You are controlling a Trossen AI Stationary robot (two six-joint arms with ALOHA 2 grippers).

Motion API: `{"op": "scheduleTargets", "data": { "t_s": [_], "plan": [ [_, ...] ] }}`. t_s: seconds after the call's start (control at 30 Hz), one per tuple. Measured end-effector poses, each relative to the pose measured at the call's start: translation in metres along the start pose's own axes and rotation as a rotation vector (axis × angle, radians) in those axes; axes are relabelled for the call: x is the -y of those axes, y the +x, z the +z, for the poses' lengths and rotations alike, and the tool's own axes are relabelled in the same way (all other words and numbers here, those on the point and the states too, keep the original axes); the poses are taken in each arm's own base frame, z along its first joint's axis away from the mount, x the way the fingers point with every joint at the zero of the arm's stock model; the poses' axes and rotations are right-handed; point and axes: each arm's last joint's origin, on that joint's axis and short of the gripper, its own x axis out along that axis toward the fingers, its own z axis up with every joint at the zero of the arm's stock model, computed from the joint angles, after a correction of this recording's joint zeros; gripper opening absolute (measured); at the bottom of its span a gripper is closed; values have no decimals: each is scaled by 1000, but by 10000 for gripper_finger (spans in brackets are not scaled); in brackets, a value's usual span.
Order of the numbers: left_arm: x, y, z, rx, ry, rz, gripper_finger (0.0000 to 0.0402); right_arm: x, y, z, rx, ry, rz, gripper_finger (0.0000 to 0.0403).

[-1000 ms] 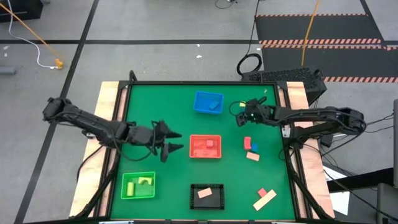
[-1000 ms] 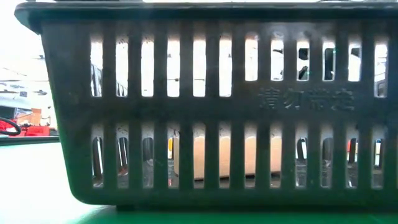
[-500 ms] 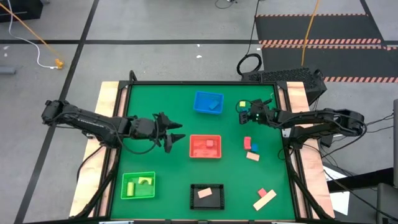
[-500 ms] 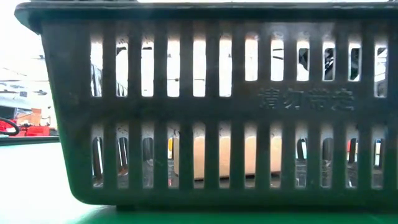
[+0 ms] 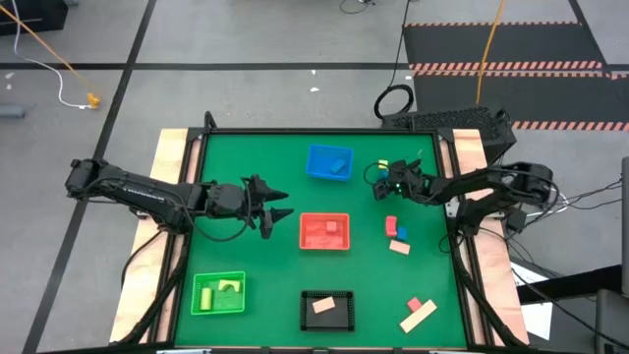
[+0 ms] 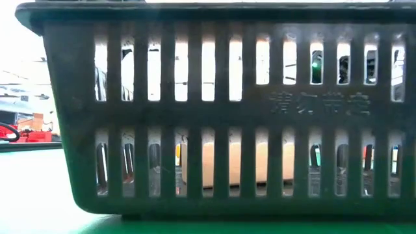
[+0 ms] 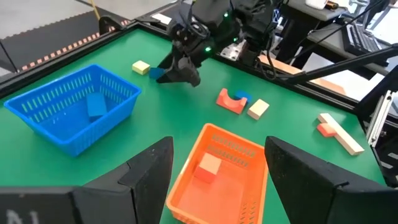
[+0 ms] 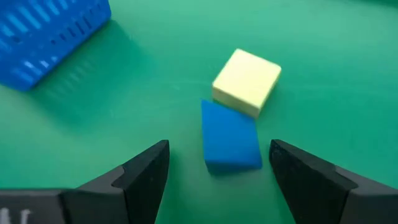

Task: Sort & place blocks by color
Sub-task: Put the top blue block into the blue bin

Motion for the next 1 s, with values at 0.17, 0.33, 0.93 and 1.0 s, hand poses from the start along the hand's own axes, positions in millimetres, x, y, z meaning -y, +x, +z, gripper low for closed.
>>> {"op": "scheduleTargets", "data": {
  "t_s": [0.17, 0.33, 0.93, 1.0],
  "plan": [
    [0, 0, 0, 3, 17, -1, 253, -2, 9, 0, 40, -20, -6, 269],
    [0, 0, 0, 2, 18, -1, 253, 0, 16, -4, 14, -30, -32, 250],
    [0, 0, 0, -1, 20, 0, 253, -1, 18, -8, -51, 61, 39, 58],
    [0, 0, 0, -2, 21, 0, 253, -2, 17, -7, -59, 69, 65, 58]
  ]
}}
